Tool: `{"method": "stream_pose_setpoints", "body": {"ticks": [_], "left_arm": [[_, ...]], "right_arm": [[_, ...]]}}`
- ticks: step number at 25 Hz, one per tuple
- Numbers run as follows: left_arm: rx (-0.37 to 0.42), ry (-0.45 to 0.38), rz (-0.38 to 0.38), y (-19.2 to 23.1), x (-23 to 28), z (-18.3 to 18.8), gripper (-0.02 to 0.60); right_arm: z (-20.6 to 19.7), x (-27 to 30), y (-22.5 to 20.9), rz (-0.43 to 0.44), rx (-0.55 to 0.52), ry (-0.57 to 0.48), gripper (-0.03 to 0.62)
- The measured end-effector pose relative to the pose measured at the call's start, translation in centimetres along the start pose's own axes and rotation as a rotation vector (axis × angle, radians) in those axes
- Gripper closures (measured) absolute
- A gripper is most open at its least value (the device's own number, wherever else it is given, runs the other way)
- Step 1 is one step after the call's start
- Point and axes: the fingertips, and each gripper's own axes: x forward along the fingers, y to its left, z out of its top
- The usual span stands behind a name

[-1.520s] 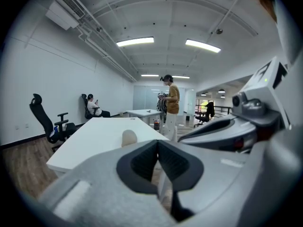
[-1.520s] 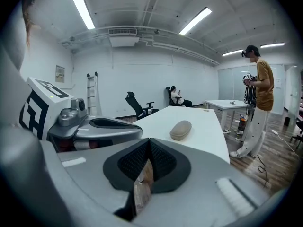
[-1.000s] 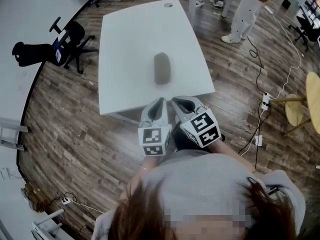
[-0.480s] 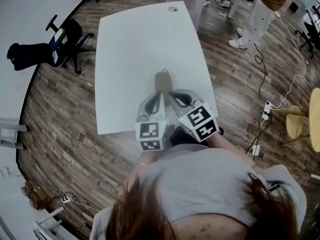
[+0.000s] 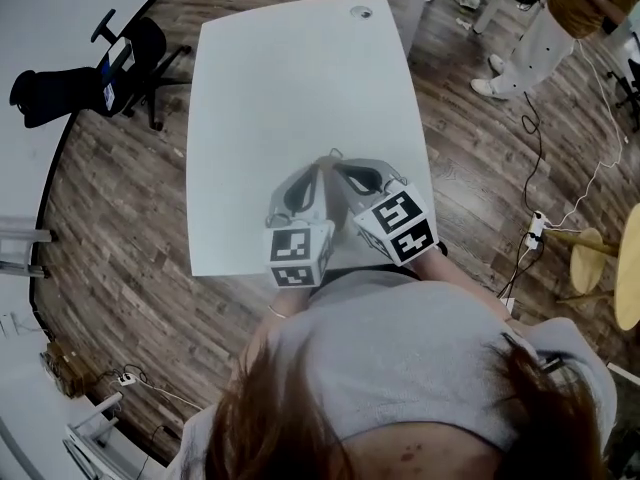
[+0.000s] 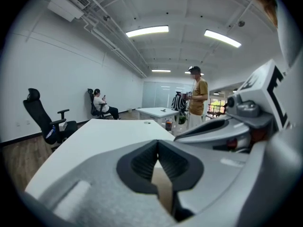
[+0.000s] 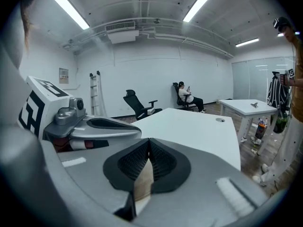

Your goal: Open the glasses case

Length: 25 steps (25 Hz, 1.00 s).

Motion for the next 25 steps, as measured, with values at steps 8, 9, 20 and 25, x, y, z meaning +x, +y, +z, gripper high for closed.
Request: {"method": "stream_pose_setpoints", "body": {"ticks": [8,9,20,25], "left_arm": [[-0.016,0.069,-0.030,2.4,2.0,0.0,0.580],[-0.020,0.094,-0.034,2.6,2.3,-0.2,0.580],[-0.116,0.401,-0.147,2.7,3.5,-6.3,0.149],[-0.102,0.528,-0.170,2.4,3.6,-9.0,0.150]], "right_arm": [[1.0,2.0,-1.3,-0.023,0.013,0.025,0.589],[1.1,2.0,-1.6,-0.029,0.018,0.024,0.589],[1.5,3.0,-3.6,-0.075,0.080,0.018,0.589],[1.1,2.6,-3.8,-0.086,0.093,0.017,0.589]]}}
